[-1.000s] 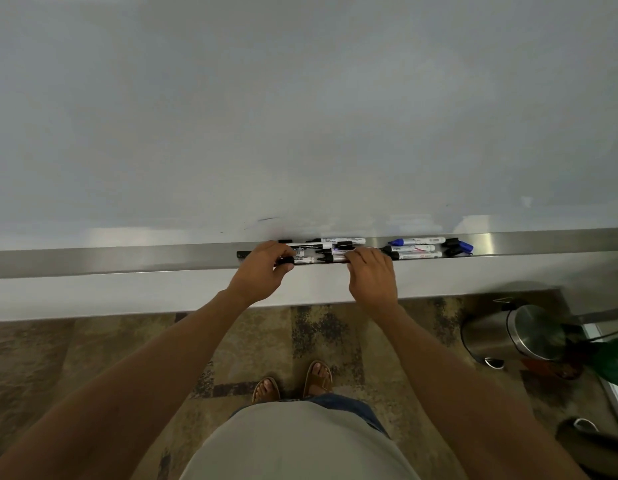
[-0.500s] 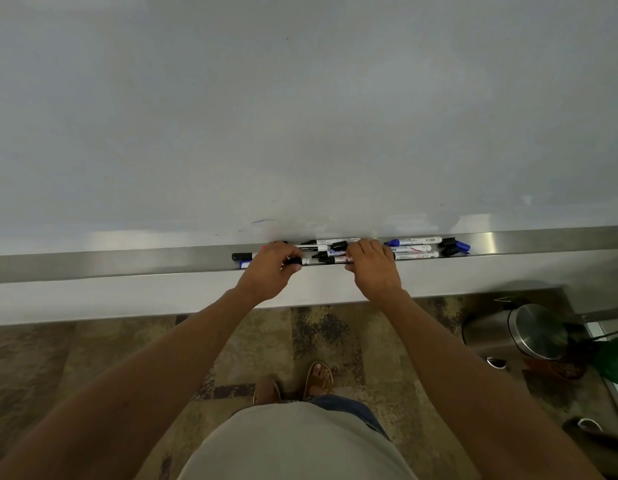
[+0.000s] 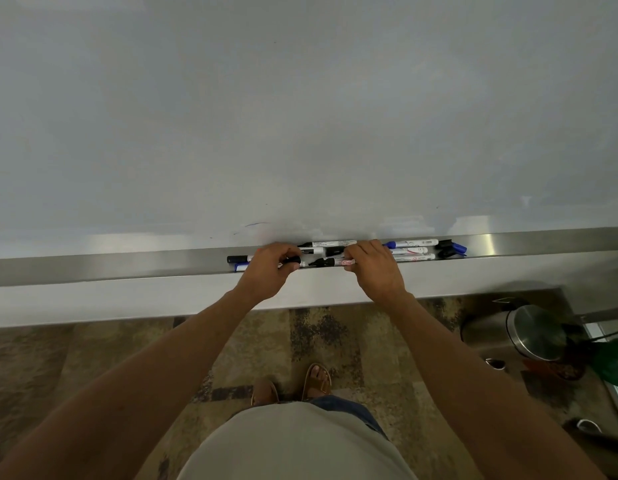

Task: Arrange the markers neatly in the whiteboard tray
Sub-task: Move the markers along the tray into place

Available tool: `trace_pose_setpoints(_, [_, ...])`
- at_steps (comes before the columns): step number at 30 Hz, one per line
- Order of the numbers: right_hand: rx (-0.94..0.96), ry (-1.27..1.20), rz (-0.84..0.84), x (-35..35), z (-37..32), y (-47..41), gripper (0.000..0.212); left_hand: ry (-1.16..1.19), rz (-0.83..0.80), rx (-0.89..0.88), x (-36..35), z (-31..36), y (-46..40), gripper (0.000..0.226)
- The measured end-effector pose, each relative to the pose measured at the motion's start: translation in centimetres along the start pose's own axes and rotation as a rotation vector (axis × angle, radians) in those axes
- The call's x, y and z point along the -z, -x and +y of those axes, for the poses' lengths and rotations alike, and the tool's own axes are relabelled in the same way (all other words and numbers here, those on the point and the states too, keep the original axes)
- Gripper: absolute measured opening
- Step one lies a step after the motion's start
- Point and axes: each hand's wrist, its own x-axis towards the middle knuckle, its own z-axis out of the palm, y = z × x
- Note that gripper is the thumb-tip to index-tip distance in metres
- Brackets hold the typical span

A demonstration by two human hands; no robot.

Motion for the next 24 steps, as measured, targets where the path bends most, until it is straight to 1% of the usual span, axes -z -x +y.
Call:
trace_pose_setpoints(5, [-0.002, 0.042, 0.067, 0.4, -0.6, 0.4, 0.02, 0.12, -0.003, 0.058, -0.5, -0.1, -0.4, 0.023])
trace_pose_setpoints(7, [-0.021, 0.012, 0.081, 0.6, -1.1, 0.5, 0.021, 0.192, 0.012, 0.081, -0.7, 0.1, -0.6, 0.025])
trace_pose_setpoints(8, [-0.021, -0.017, 0.087, 0.6, -1.4, 0.6, 0.022, 0.256, 0.011, 0.112, -0.8, 0.3, -0.6, 0.023])
trace_pose_setpoints(11, [0.004, -0.055, 0.087, 0.4, -2.1, 0.9, 0.021, 0.566, 0.029, 0.215, -0.7, 1.0, -0.8, 0.013])
trace_pose_setpoints(15, [-0.002, -0.08, 0.087, 0.1, -2.3, 1.7, 0.021, 0.819, 0.107, 0.362, -0.6, 2.0, -0.7, 0.006])
trace_pose_setpoints(20, [0.005, -0.087, 0.104, 0.0, -2.5, 2.1, 0.02, 0.932, 0.163, 0.453, -1.0, 2.7, -0.3, 0.013])
trace_pose_setpoints(24, [0.013, -0.072, 0.096, 0.1, -3.3, 1.9, 0.024, 0.985, 0.207, 0.484, -1.2, 3.2, -0.3, 0.012])
